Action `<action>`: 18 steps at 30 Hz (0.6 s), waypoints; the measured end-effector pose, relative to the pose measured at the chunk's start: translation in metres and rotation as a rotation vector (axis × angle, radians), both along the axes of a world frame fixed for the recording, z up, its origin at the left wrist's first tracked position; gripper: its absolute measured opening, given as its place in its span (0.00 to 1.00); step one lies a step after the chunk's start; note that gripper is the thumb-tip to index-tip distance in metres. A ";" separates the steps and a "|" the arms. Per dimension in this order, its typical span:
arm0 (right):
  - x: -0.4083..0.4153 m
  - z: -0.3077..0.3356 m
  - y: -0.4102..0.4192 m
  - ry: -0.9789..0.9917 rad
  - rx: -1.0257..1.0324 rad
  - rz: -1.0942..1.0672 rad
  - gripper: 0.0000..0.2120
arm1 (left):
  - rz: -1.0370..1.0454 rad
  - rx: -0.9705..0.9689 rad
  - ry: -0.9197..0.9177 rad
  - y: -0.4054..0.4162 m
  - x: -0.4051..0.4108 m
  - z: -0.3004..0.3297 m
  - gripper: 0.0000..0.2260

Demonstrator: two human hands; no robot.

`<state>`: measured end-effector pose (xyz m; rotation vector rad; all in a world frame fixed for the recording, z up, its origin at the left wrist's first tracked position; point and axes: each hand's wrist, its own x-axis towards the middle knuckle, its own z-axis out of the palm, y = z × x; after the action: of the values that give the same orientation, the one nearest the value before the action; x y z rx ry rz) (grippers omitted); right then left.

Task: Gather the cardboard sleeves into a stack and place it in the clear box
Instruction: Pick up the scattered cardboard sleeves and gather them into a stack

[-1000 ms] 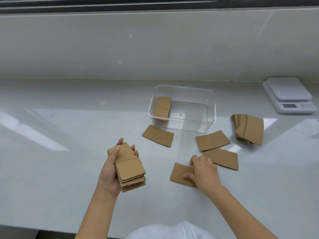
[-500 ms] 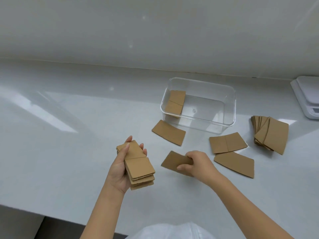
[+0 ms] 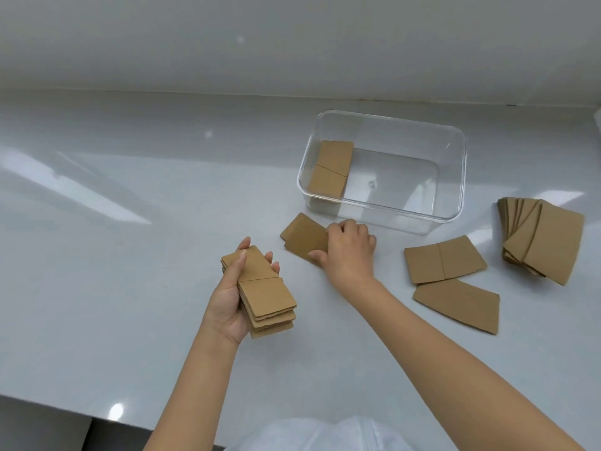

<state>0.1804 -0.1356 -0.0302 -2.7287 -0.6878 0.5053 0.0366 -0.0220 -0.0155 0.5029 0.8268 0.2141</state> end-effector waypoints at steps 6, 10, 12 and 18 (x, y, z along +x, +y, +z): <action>0.006 0.008 -0.004 0.072 -0.007 -0.020 0.28 | -0.040 0.001 -0.001 -0.001 0.011 0.002 0.10; 0.001 0.014 -0.015 0.156 0.006 -0.010 0.32 | -0.064 0.006 -0.039 -0.005 0.013 0.010 0.10; -0.003 0.016 -0.022 0.187 -0.004 0.023 0.26 | -0.082 0.005 -0.049 -0.010 0.012 0.014 0.11; 0.002 0.040 -0.061 0.199 0.096 0.116 0.15 | -0.124 -0.004 -0.093 -0.026 0.010 0.024 0.19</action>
<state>0.1827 -0.1966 0.0099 -2.5170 -0.7989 0.7388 0.0465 -0.0485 0.0086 0.5348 0.7025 0.1210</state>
